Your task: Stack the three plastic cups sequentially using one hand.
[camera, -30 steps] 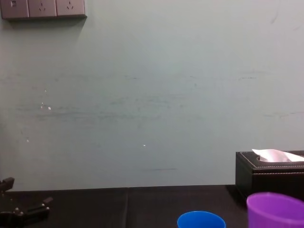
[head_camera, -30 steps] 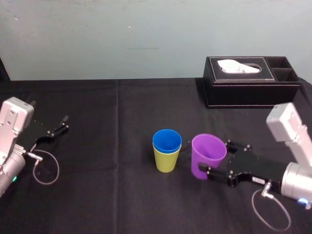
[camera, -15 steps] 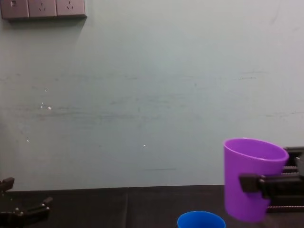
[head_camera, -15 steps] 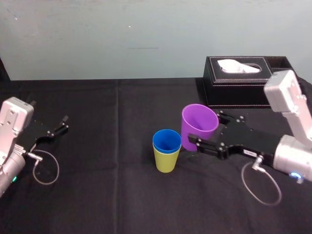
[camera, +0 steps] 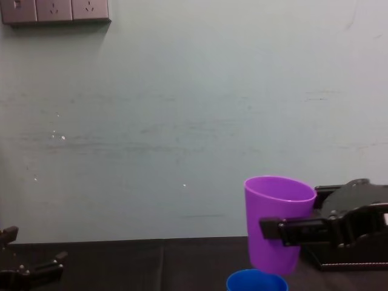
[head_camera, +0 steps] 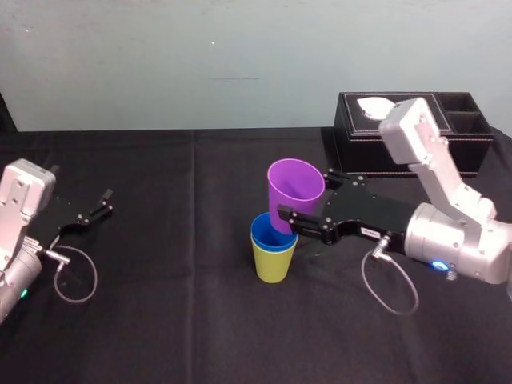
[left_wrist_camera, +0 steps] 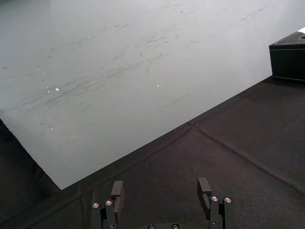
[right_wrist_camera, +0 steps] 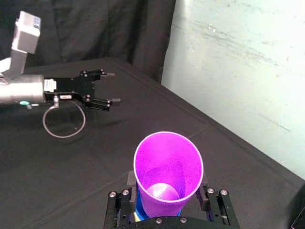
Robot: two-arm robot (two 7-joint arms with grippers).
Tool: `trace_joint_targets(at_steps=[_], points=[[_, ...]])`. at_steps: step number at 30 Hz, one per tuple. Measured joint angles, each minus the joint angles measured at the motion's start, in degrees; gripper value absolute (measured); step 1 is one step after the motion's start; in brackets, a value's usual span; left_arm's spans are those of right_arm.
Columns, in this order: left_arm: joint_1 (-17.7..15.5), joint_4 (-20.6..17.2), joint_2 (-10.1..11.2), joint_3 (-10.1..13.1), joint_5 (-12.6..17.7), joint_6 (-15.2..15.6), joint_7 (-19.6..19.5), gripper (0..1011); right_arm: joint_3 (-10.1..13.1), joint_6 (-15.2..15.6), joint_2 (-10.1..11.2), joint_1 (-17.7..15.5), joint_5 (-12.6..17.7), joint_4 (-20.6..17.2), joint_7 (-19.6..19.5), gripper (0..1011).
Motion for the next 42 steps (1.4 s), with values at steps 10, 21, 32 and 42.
trace_joint_targets(at_steps=[10, 21, 32, 42], points=[[0.0, 0.0, 0.0, 0.0, 0.0, 0.0, 0.0, 1010, -1.8, 1.0, -2.3, 2.0, -1.5, 3.2, -0.3, 726], [0.0, 0.0, 0.0, 0.0, 0.0, 0.0, 0.0, 1010, -2.2, 1.0, -2.8, 2.3, -1.8, 3.8, 0.3, 726], [0.0, 0.0, 0.0, 0.0, 0.0, 0.0, 0.0, 1010, -2.8, 0.7, -3.5, 2.7, -2.5, 5.1, 0.6, 726], [0.0, 0.0, 0.0, 0.0, 0.0, 0.0, 0.0, 1010, -2.9, 0.6, -3.9, 2.5, -2.8, 5.5, 0.6, 726]])
